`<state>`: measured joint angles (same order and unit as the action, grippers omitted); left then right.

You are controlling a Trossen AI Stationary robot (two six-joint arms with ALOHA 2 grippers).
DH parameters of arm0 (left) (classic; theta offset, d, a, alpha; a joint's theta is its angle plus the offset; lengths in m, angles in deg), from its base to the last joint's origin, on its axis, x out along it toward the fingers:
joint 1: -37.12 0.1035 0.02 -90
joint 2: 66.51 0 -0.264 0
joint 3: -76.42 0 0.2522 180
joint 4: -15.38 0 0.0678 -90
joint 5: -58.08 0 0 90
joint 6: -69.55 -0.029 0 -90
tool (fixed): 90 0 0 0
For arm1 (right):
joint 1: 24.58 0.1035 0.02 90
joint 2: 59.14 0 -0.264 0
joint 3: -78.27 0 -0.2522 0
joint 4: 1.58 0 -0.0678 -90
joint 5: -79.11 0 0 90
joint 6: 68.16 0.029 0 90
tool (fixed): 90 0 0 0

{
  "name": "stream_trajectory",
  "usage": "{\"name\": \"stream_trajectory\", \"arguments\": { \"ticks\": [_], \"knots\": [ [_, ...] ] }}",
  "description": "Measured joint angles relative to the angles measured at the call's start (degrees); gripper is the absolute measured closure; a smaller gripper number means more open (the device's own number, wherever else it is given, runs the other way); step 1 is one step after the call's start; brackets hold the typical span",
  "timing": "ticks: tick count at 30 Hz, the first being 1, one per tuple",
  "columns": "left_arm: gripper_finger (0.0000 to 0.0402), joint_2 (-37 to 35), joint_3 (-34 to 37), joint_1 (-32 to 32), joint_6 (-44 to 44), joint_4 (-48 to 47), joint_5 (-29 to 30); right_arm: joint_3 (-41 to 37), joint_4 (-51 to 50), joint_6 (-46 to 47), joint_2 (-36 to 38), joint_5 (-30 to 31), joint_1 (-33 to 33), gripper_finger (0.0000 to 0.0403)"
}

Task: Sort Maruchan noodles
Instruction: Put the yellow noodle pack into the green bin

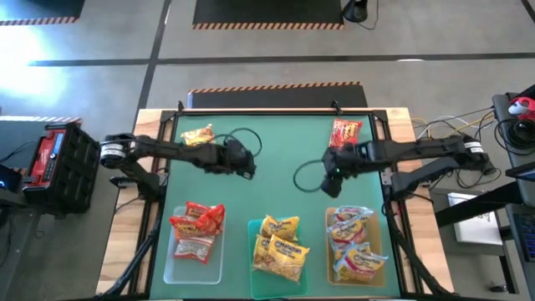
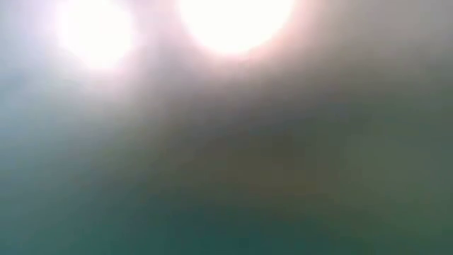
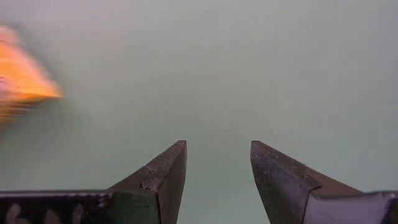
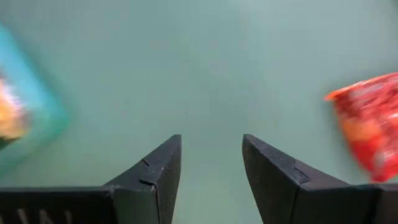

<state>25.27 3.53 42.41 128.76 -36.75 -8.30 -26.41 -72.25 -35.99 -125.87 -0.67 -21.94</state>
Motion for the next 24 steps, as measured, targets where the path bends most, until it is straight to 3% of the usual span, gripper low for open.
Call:
{"name": "stream_trajectory", "arguments": {
  "ticks": [5,13,18,24],
  "knots": [
    [0.0239,-0.24,-2.23,8.45,-6.76,-12.62,1.2,0.0,0.07,-10.34,-0.72,-0.05,-6.56,0.0243],
    [0.0239,-0.86,-8.53,21.62,-17.69,-28.63,9.45,-0.02,0.19,-25.24,-2.34,0.4,-11.96,0.0243],
    [0.0239,-0.86,-7.63,27.66,-20.99,-28.64,5.68,-0.02,0.17,-32.56,-3.11,0.4,-13.98,0.0243],
    [0.0239,-0.84,-5.24,28.9,-21.46,-27.85,4.02,-0.02,0.16,-40.46,-3.2,0.42,-16.05,0.0243]
  ]
}}
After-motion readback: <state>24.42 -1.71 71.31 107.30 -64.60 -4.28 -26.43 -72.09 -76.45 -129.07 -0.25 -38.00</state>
